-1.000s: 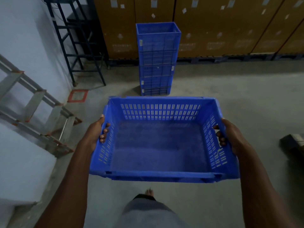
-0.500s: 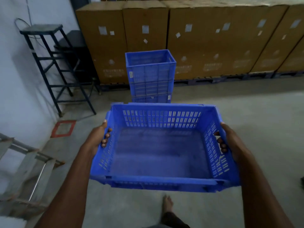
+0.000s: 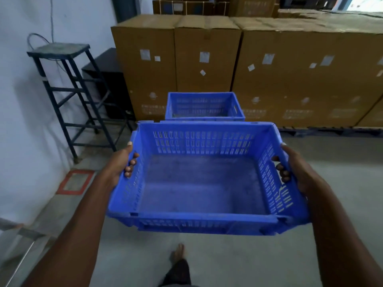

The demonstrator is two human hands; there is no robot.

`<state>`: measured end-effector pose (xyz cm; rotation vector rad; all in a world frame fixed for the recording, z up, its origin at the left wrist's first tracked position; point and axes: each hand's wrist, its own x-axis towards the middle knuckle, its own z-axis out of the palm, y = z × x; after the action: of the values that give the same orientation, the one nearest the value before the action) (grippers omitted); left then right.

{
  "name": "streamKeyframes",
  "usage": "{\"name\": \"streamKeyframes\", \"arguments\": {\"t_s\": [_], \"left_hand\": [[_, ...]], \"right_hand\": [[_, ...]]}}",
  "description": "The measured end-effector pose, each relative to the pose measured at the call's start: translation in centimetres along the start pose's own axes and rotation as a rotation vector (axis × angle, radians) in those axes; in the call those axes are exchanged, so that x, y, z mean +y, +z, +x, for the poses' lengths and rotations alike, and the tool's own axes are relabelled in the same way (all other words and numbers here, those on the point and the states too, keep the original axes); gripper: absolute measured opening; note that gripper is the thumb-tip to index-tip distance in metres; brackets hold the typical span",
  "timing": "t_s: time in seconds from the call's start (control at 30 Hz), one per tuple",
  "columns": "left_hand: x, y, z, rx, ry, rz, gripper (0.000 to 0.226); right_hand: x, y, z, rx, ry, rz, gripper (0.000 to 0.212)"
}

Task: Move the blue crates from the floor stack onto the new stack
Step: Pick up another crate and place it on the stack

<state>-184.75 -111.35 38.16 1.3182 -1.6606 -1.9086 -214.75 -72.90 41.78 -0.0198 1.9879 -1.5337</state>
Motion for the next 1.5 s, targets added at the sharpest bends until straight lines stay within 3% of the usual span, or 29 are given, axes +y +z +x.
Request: {"name": "streamKeyframes", "arguments": {"t_s": [0.37, 0.57, 1.07, 1.5], "left_hand": [[18.4, 3.2, 22.8, -0.058, 0.038, 0.045, 0.051], [24.6, 6.6, 33.6, -0.054, 0.035, 0.092, 0.057], [30.6, 13.3, 50.1, 0.099, 0.017, 0.083, 0.061], [30.0, 13.9, 55.2, 0.157, -0.055, 0.143, 0.058]], "right_hand": [[-16.7, 5.4, 20.8, -0.023, -0.052, -0.002, 0.053], [-22.7, 6.5, 32.0, -0.059, -0.028, 0.025, 0.051], [-31.5, 9.0, 53.7, -0.135, 0.017, -0.059, 0.051], [-30.3, 9.9, 59.3, -0.137, 0.039, -0.052, 0.055]]}}
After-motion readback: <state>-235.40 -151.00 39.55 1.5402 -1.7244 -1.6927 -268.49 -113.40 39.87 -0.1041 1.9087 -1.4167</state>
